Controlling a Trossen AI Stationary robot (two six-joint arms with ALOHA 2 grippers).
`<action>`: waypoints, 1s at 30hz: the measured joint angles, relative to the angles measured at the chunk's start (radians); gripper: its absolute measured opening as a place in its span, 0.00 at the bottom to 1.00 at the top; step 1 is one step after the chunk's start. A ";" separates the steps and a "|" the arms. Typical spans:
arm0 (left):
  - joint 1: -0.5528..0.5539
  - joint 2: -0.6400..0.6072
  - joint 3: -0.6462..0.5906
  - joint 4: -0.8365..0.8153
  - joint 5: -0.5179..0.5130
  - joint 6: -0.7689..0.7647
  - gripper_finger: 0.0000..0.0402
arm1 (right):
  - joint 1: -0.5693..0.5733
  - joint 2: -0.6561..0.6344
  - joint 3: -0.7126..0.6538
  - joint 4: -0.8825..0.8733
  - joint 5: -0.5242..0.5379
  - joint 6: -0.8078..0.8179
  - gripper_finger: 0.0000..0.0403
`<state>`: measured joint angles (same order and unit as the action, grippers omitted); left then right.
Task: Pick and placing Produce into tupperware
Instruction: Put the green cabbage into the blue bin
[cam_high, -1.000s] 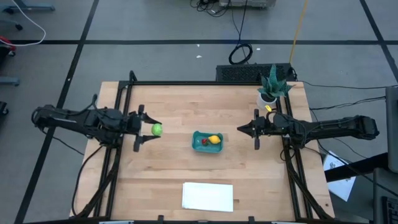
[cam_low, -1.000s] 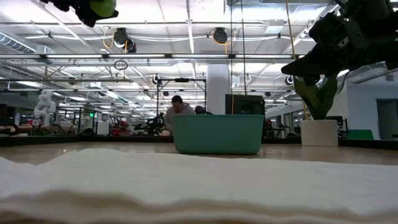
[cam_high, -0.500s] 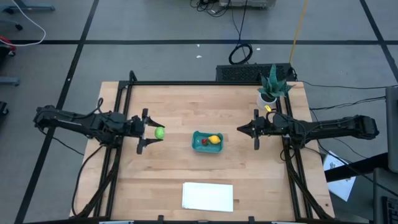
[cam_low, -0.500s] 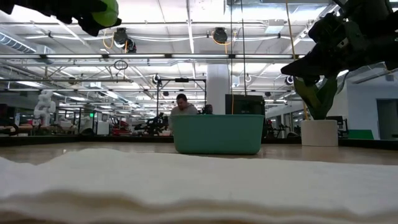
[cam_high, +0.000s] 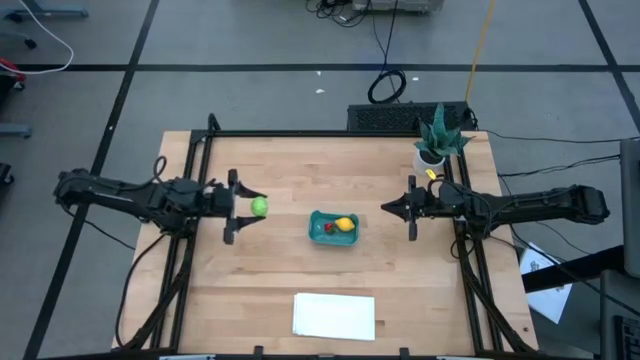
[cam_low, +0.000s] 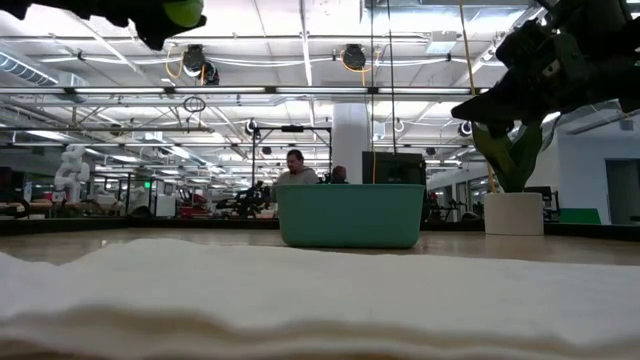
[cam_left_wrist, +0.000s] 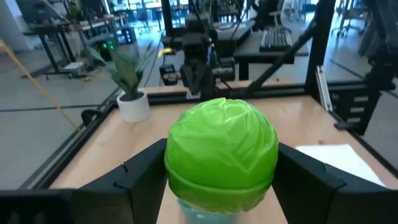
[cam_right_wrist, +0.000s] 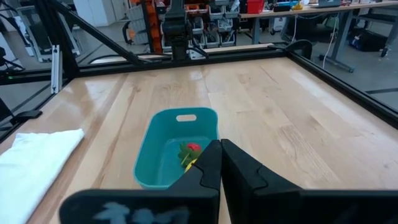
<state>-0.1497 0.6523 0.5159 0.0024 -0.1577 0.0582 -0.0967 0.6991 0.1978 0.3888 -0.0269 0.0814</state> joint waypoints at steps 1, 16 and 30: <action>0.000 0.009 0.000 0.019 0.000 0.001 0.64 | 0.000 0.000 0.000 0.004 0.000 0.000 0.00; 0.123 0.220 0.029 0.256 0.082 -0.022 0.64 | 0.000 0.000 0.000 0.004 0.000 0.000 0.00; 0.221 0.412 0.147 0.265 0.251 -0.039 0.64 | 0.000 0.000 0.000 0.004 0.000 0.000 0.00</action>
<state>0.0712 1.0645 0.6633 0.2678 0.0932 0.0187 -0.0967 0.6991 0.1978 0.3923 -0.0269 0.0818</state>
